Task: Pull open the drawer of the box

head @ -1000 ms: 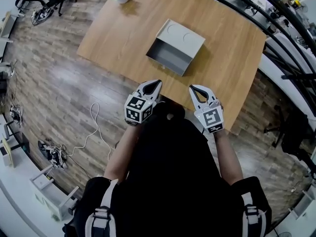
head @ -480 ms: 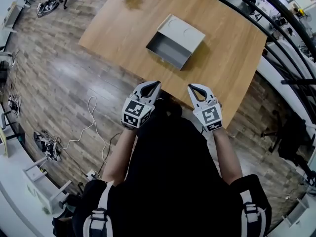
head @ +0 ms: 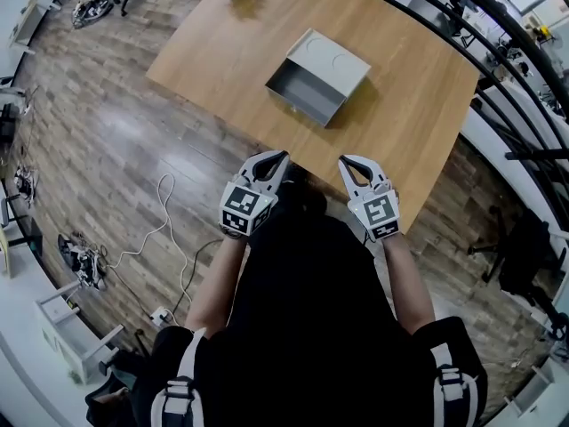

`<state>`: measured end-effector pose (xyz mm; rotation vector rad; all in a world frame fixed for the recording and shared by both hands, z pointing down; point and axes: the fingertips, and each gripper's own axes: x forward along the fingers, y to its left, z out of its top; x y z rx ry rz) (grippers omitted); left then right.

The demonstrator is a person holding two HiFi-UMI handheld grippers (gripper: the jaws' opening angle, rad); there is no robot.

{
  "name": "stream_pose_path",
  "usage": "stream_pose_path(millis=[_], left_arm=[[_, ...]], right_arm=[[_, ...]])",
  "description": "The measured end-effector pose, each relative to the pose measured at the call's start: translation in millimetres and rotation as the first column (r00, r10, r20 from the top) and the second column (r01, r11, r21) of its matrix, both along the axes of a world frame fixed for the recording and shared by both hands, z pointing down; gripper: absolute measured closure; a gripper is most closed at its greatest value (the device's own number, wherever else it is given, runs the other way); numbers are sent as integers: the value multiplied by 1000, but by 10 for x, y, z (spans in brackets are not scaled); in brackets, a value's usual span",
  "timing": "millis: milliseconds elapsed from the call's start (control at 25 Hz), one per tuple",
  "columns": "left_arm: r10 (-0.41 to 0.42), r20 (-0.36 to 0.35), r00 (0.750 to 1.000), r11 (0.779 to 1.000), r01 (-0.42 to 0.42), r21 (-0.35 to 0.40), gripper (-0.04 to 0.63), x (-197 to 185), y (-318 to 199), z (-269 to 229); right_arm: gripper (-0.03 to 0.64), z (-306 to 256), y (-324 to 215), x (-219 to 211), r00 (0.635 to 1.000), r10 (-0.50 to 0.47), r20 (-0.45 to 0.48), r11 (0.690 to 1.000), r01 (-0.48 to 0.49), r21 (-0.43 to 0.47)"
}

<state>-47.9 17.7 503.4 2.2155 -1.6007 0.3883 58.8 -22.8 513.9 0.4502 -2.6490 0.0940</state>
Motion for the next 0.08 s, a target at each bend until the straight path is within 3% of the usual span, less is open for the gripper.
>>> stream_pose_path(millis=[80], left_arm=[[-5, 2, 1000, 1000, 5, 0, 572, 4, 28, -3]], right_arm=[[592, -9, 21, 11, 1000, 0, 4, 1000, 0, 0]])
